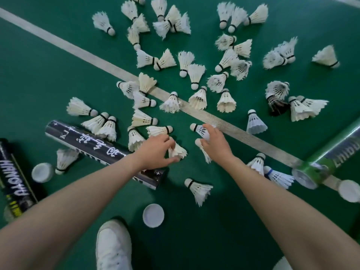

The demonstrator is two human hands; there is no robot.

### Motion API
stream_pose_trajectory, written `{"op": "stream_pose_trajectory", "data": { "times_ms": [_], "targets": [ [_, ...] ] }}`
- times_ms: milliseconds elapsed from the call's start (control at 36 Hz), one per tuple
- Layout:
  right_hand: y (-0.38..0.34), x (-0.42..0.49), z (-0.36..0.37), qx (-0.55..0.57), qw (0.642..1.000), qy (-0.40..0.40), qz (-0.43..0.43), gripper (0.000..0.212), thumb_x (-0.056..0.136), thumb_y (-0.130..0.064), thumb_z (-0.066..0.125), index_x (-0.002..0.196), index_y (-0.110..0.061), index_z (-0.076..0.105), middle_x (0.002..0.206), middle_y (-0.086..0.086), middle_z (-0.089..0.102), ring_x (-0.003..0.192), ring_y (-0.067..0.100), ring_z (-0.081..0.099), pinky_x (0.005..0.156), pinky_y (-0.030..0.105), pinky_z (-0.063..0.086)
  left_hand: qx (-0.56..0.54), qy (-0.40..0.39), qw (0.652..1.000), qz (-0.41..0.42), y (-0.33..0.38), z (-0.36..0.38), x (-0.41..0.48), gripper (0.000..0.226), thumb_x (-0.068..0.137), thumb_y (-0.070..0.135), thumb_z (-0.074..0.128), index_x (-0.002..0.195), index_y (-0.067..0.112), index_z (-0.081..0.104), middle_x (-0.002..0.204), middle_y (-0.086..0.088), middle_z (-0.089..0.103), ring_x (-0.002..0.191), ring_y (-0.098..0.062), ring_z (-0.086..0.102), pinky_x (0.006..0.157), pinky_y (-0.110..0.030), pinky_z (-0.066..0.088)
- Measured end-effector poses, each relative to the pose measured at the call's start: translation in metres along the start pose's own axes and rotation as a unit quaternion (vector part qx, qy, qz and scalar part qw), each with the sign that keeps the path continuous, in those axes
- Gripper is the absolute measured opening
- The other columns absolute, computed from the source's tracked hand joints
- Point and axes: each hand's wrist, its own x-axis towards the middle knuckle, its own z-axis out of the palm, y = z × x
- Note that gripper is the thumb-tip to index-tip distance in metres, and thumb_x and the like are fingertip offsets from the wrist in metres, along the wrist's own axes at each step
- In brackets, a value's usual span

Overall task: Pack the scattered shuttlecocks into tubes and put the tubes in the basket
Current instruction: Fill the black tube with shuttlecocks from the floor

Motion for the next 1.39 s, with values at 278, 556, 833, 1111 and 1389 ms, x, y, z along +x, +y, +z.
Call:
{"op": "stream_pose_trajectory", "data": {
  "times_ms": [278,556,833,1111,1389],
  "targets": [
    [-0.013,-0.033,0.023,-0.065,0.994,0.062,-0.058,0.043,0.097,-0.018,0.046,0.14,-0.017,0.043,0.137,0.003,0.051,0.125,0.021,0.046,0.107,0.045,0.033,0.179,-0.215,0.96,0.032,-0.028,-0.004,-0.057,0.1,0.07,0.074,0.061,0.15,0.027,0.023,0.144,0.002,0.036,0.137,-0.021,0.03,0.119,-0.044,0.008],
    [-0.025,-0.079,0.003,-0.016,0.996,0.056,-0.063,0.045,0.099,-0.018,0.044,0.143,-0.02,0.038,0.147,0.0,0.043,0.138,0.017,0.032,0.114,0.046,0.024,0.221,-0.11,0.969,-0.006,0.0,0.001,-0.077,0.083,0.083,0.026,0.063,0.15,0.018,0.014,0.143,-0.01,0.035,0.131,-0.029,0.036,0.111,-0.047,0.029],
    [-0.075,-0.163,-0.066,0.229,0.934,0.24,-0.136,0.023,0.101,-0.011,0.042,0.114,-0.016,0.06,0.08,-0.003,0.063,0.045,0.003,0.041,0.047,0.015,0.033,0.046,0.06,0.989,-0.124,0.071,-0.074,-0.102,0.089,0.076,0.035,0.07,0.148,0.017,0.021,0.135,-0.011,0.039,0.121,-0.03,0.039,0.102,-0.046,0.039],
    [-0.136,-0.246,-0.117,0.161,0.94,0.209,-0.214,0.033,0.102,-0.019,0.037,0.135,-0.016,0.035,0.076,-0.004,0.05,0.062,0.005,0.046,0.052,0.017,0.032,-0.07,0.18,0.978,-0.083,0.14,-0.146,-0.153,0.083,0.072,0.034,0.075,0.141,0.02,0.031,0.121,-0.006,0.044,0.112,-0.026,0.044,0.098,-0.036,0.041],
    [-0.146,-0.283,-0.108,0.284,0.938,0.056,-0.188,0.043,0.103,-0.032,0.026,0.098,-0.013,0.065,0.088,-0.018,0.06,0.078,-0.025,0.052,0.079,0.001,0.039,-0.044,0.172,0.978,-0.107,0.142,-0.146,-0.191,0.086,0.072,0.038,0.076,0.143,0.023,0.03,0.122,-0.007,0.039,0.114,-0.027,0.04,0.097,-0.038,0.042]
  ]
}}
